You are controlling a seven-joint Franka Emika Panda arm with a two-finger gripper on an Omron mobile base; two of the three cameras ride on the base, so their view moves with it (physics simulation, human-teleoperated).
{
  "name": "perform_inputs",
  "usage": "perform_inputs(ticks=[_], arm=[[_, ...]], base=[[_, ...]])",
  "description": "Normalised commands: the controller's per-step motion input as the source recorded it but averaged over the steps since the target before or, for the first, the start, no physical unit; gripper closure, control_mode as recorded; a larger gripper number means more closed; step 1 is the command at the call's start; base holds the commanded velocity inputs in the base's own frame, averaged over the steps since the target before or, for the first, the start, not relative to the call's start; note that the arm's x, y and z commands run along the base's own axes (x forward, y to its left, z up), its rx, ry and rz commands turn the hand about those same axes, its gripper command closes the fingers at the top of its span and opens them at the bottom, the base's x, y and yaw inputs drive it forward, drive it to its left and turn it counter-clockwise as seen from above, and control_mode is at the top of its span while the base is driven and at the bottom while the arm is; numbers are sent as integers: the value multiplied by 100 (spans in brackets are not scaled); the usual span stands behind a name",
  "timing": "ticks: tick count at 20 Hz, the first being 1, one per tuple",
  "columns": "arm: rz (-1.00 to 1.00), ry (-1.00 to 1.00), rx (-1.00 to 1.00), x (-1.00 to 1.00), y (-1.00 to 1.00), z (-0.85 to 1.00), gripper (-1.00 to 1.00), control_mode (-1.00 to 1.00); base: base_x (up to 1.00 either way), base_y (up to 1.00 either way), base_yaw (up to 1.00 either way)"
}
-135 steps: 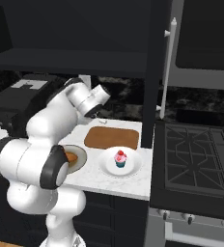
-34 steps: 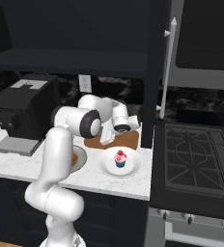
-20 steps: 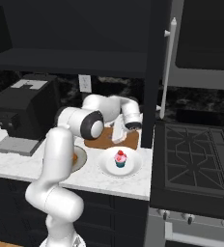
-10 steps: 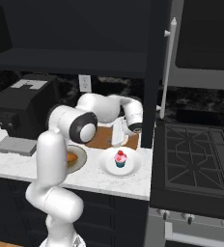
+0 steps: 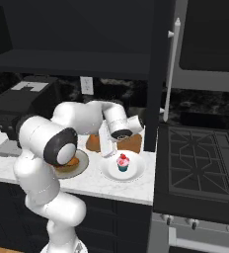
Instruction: From the different types of pastries on the counter, select a croissant and place it on the cutting board. Then retrieve a jar of jam from the cabinet and place it alongside the croissant on the cutting board.
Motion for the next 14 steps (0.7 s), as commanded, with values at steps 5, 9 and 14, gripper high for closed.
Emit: perform_inputs(ticks=[5, 9, 14], arm=[[7, -16, -23, -14, 58, 12, -100, -100], [0, 15, -10, -16, 35, 38, -100, -100], [0, 42, -8, -20, 58, 9, -100, -100]], base=[[0, 0, 0], [0, 0, 0], [0, 0, 0]])
